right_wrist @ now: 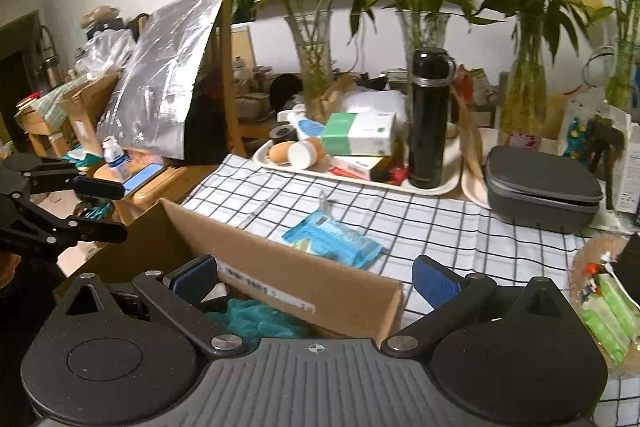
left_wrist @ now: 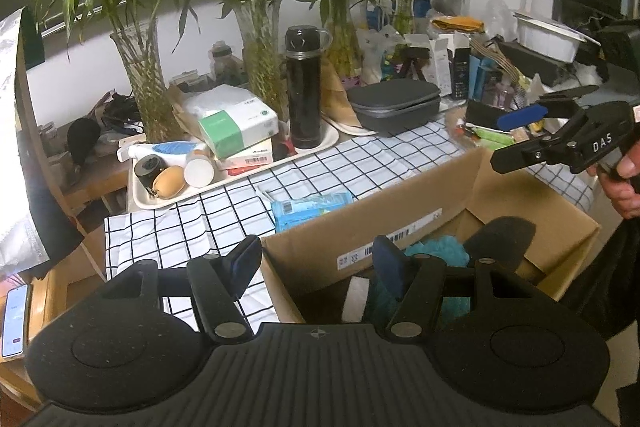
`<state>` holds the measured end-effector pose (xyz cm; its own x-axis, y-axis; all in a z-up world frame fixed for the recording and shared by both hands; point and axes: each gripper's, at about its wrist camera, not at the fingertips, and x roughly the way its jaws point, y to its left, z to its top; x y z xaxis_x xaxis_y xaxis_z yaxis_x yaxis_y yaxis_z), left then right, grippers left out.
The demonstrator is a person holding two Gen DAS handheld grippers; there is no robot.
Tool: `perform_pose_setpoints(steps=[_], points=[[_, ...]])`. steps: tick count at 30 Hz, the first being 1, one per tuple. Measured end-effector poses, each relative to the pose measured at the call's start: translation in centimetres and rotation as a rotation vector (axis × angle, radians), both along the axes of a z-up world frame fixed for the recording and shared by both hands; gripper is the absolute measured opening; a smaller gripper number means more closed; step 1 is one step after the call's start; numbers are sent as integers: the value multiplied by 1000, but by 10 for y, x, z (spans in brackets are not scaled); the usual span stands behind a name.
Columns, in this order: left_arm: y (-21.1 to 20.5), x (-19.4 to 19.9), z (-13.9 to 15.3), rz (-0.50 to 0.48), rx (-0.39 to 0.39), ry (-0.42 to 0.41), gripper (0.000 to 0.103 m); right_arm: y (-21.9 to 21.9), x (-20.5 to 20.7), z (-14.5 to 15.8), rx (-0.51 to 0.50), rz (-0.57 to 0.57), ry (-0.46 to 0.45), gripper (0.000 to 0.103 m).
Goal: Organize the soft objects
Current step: 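Withdraw both grippers from the box back over the table, then reach both grippers down toward the blue wipe packet and green-white packet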
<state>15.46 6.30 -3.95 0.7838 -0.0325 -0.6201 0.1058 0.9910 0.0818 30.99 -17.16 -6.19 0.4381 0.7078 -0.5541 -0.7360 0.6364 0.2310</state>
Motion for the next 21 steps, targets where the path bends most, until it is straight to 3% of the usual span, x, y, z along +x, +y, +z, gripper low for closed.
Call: perform_pose_setpoints(steps=[9,21], points=[[7,13,-5,14,-17,-3,61,-1,10,-4,-24,-58,4,103],[25,28,-17,58,-87,28,61,9,18,-10,-57,-30,33,103]])
